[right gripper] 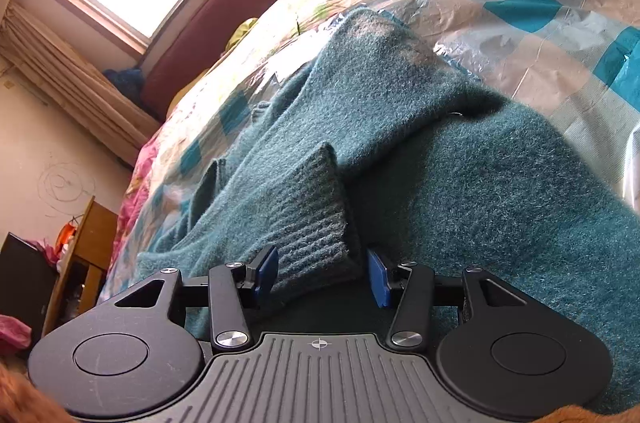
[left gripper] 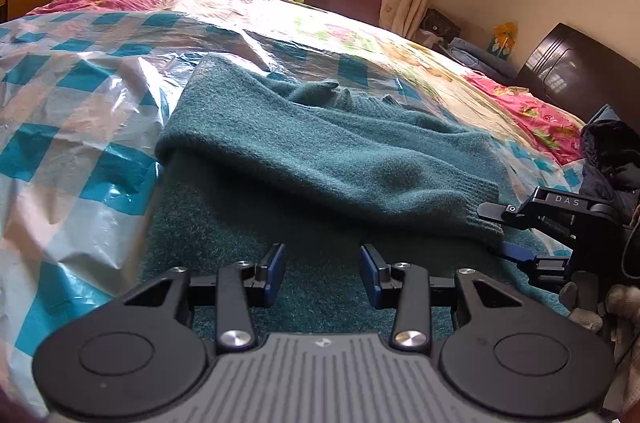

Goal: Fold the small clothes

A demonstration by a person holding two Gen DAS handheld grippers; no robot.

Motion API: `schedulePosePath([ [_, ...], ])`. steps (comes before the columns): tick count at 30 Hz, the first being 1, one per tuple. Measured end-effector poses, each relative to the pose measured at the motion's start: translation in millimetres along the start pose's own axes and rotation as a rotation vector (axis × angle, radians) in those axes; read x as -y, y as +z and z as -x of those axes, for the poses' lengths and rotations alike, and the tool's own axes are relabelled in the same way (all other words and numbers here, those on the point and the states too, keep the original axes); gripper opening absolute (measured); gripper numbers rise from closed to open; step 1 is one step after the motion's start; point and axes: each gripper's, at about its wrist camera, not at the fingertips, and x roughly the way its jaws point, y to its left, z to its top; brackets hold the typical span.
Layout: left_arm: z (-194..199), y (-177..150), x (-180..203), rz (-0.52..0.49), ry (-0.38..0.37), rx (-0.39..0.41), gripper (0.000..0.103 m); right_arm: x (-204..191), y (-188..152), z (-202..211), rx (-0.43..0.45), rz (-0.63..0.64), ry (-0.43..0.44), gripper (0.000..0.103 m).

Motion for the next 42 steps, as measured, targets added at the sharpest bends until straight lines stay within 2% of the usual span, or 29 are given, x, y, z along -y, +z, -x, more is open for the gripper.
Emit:
schedulePosePath([
  [1,0,0,0,-0.001,0.0,0.0,0.044,-1,0,0,0.003,-0.008,0.0,0.046],
  [3,0,-1,0,-0.002,-0.002,0.0,0.044,-2,1,-3,0.006,-0.016,-0.019,0.033],
  [7,1,-2,1,-0.011,0.006,0.003,0.044,-8,6,-4,-0.004,-0.016,-0.031,0.017],
  [11,2,8,4,-0.024,0.012,0.02,0.044,-37,30,-2,0.0,0.06,0.022,0.013],
  [13,6,19,6,-0.023,0.007,0.046,0.045,-59,48,3,0.03,0.114,0.061,0.013],
  [17,11,49,15,-0.066,0.002,0.125,0.046,-106,86,25,0.148,0.246,0.142,0.012],
  [19,9,62,20,-0.091,0.007,0.165,0.05,-121,102,37,0.22,0.317,0.149,0.012],
  [22,-3,76,22,-0.115,0.016,0.212,0.056,-116,110,36,0.289,0.395,0.095,0.012],
  [23,-12,77,21,-0.121,0.028,0.204,0.059,-111,110,29,0.292,0.422,0.056,0.012],
  [24,-23,78,20,-0.13,0.042,0.178,0.064,-100,106,12,0.285,0.467,-0.032,0.012],
  [25,-38,76,17,-0.141,0.068,0.134,0.064,-90,102,-3,0.255,0.491,-0.098,0.012],
  [27,-64,68,10,-0.152,0.098,0.04,0.064,-56,90,-52,0.113,0.512,-0.271,0.012],
  [28,-72,61,8,-0.163,0.104,0.002,0.064,-42,84,-67,0.057,0.499,-0.318,0.012],
  [29,-74,56,9,-0.186,0.108,-0.006,0.064,-33,78,-72,0.047,0.487,-0.323,0.013],
  [31,-68,50,16,-0.258,0.116,0.007,0.064,-29,73,-62,0.085,0.461,-0.293,0.015],
  [33,-61,50,20,-0.274,0.109,0.006,0.064,-28,75,-54,0.089,0.435,-0.276,0.017],
  [36,-45,60,20,-0.234,0.062,0.035,0.064,-38,76,-39,0.121,0.476,-0.269,0.018],
  [38,-36,69,18,-0.212,0.051,0.073,0.064,-51,73,-29,0.172,0.525,-0.26,0.018],
  [42,-37,89,4,-0.149,0.099,0.126,0.064,-75,62,-24,0.284,0.659,-0.311,0.02],
])
